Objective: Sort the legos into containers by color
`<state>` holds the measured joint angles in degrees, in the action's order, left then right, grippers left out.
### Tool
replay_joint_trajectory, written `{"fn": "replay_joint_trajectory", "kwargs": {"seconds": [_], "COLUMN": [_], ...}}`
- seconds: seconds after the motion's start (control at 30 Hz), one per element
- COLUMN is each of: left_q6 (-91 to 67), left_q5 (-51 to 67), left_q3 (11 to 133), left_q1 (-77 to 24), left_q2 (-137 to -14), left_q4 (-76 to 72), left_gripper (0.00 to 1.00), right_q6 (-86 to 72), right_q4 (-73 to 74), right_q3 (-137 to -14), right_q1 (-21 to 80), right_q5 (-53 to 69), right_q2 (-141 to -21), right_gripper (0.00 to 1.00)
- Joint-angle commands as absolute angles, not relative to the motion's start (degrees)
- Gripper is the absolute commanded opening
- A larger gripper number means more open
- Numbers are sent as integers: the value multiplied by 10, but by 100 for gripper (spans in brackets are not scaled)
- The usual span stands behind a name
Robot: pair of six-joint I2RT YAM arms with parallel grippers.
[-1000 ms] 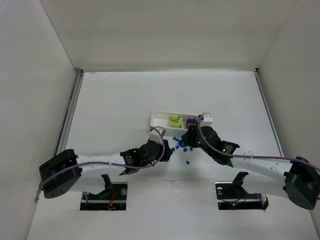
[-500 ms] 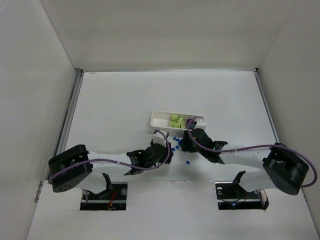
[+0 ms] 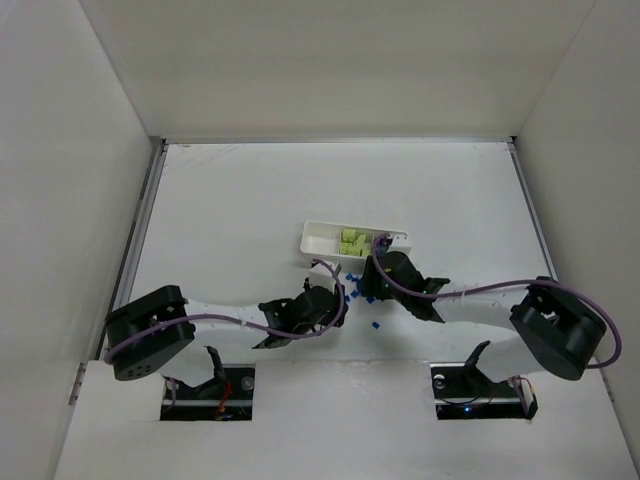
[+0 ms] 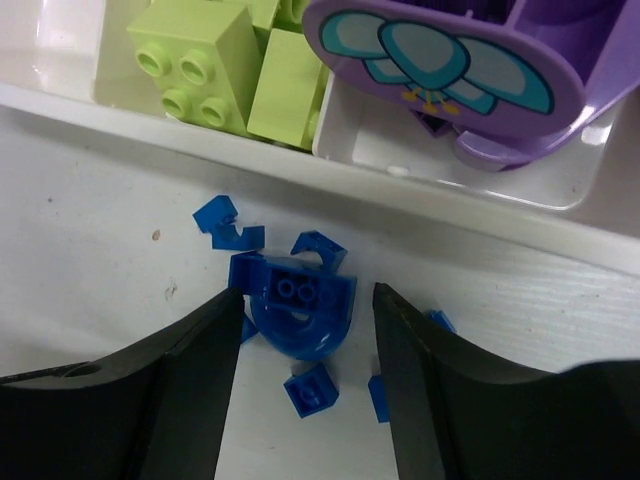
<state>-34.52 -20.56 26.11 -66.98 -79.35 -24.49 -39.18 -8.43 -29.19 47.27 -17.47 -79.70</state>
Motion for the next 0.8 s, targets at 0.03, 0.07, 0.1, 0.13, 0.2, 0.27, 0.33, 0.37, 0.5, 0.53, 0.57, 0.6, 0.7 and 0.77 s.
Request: {"fn": "replay_joint_trajectory", "kwargs": {"seconds": [0.03, 0.07, 0.1, 0.13, 0.2, 0.27, 0.33, 0.37, 0.5, 0.53, 0.57, 0.6, 0.7, 0.77], "left_q6": [-337, -337, -337, -337, -335, -333, -329, -328, -327, -325, -324, -323, -313, -303], "left_q5": [-217, -217, -217, -217, -218, -219, -218, -219, -219, -219, -219, -220, -224, -228], "left_q3": [285, 287, 287, 288, 291, 294, 302, 305, 315, 319, 322, 325, 339, 348], "left_q1": [-665, -665, -665, -665, -663, -661, -660, -660, -661, -660, -660, -659, -658, -659], "left_q2": [-801, -802, -802, -803, -804, -809, -821, -826, -841, -845, -849, -854, -871, -881], "left_q4": [-265, -265, -265, -265, -265, -265, -264, -264, -265, -263, -263, -261, -258, -253], "left_gripper": [43, 43, 43, 43, 43, 46, 48, 48, 49, 49, 48, 48, 46, 43], "right_q6": [-382, -382, -382, -381, -381, -381, -382, -383, -382, -381, -381, -380, -369, -366], "right_q4": [-124, -126, -128, -130, -130, -128, -125, -123, -103, -98, -92, -88, -80, -77], "right_q3": [-310, -309, -307, -305, -301, -294, -287, -282, -274, -274, -274, -274, -277, -277], "right_q1": [465, 465, 465, 465, 465, 465, 466, 466, 466, 466, 466, 466, 463, 456], "right_q5": [-161, -161, -161, -161, -163, -168, -169, -169, -169, -170, -170, -170, -170, -166], "right_q2": [-815, -816, -817, -817, -809, -790, -764, -748, -686, -672, -659, -647, -616, -604], "right_gripper": [55, 53, 48, 43, 38, 34, 32, 32, 33, 33, 33, 33, 33, 33]}}
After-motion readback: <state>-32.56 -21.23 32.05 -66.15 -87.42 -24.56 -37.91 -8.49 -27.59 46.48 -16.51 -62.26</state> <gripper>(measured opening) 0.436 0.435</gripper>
